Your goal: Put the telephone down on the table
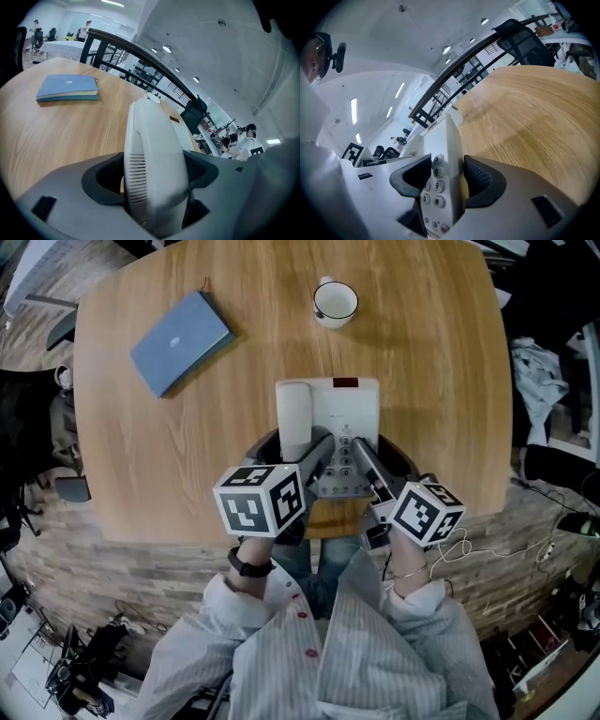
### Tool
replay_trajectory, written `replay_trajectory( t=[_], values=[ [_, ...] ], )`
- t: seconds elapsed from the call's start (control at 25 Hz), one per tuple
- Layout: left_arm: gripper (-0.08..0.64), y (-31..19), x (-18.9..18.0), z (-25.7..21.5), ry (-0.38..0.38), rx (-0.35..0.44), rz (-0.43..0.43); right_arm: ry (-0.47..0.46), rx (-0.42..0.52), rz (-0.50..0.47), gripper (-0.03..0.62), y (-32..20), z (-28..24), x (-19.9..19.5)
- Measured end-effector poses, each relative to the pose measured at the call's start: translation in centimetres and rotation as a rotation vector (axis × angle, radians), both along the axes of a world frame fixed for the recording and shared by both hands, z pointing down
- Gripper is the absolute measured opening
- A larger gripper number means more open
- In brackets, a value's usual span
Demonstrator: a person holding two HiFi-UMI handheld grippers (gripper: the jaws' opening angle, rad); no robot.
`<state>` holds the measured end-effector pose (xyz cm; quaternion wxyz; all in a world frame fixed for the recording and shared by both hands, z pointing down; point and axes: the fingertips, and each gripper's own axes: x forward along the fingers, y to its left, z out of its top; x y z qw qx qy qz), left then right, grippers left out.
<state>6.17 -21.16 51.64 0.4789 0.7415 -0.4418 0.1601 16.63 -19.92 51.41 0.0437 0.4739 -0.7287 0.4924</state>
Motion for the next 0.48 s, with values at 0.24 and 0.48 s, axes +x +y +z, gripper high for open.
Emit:
replay_trajectory(
  t=[0.24, 0.48],
  values=[
    [0.383, -1.2, 1.3, 1.5, -0.006, -0.033, -0.02, 0.008, -0.03, -0.02, 0.233, -1.4, 1.5, 1.3],
    [0.382, -2.3, 2.3, 3.2, -0.026, -0.065, -0.024, -0.006, -0.07, -0.023, 0.232, -2.6, 3.4, 2.3]
  ],
)
